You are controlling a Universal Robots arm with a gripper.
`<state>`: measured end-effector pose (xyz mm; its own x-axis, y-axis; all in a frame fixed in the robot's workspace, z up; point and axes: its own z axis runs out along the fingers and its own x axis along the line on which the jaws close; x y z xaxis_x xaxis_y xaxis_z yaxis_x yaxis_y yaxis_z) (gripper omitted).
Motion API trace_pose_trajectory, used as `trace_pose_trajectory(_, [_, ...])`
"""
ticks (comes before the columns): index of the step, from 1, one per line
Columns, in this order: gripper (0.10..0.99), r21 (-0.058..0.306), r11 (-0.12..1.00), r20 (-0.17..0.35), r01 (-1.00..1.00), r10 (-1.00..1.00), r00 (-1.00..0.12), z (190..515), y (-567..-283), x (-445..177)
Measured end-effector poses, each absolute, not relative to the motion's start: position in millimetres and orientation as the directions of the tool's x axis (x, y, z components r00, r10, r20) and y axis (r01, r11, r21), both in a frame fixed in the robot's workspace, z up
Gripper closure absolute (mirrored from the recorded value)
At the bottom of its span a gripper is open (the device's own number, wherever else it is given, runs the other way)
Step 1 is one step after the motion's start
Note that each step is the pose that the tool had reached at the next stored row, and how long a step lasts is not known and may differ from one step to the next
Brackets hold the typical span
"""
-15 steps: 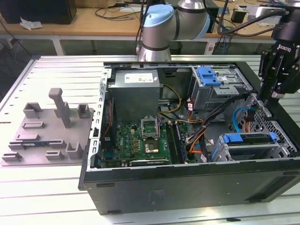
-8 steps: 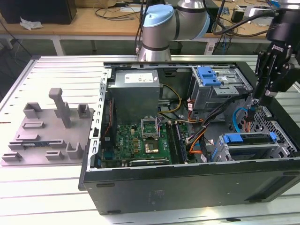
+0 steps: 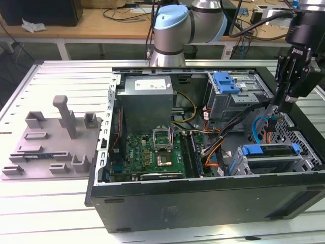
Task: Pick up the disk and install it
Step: 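Insert the first disk wire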
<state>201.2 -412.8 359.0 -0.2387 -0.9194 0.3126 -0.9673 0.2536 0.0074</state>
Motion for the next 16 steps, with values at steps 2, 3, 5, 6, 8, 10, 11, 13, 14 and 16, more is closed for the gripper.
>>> trace_pose_trajectory(2, [0.675, 0.007, 0.262, 0.313, -0.965, -0.917, -0.247, 357, -413, 201])
trace_pose_trajectory(3, [0.675, 0.007, 0.267, 0.314, -0.964, -0.916, -0.251, 355, -413, 201])
trace_pose_trajectory(5, [0.675, 0.007, 0.278, 0.315, -0.961, -0.912, -0.262, 351, -413, 201])
trace_pose_trajectory(6, [0.675, 0.007, 0.281, 0.316, -0.96, -0.911, -0.265, 350, -413, 201])
trace_pose_trajectory(8, [0.675, 0.006, 0.287, 0.316, -0.958, -0.909, -0.27, 349, -414, 202])
trace_pose_trajectory(10, [0.675, 0.005, 0.29, 0.322, -0.957, -0.906, -0.273, 348, -414, 202])
trace_pose_trajectory(11, [0.675, 0.003, 0.291, 0.326, -0.957, -0.905, -0.274, 348, -414, 202])
trace_pose_trajectory(13, [0.675, 0.0, 0.291, 0.337, -0.957, -0.901, -0.274, 348, -414, 202])
trace_pose_trajectory(14, [0.675, -0.002, 0.292, 0.343, -0.956, -0.898, -0.275, 347, -414, 202])
trace_pose_trajectory(16, [0.675, -0.004, 0.292, 0.349, -0.956, -0.896, -0.275, 346, -414, 202])
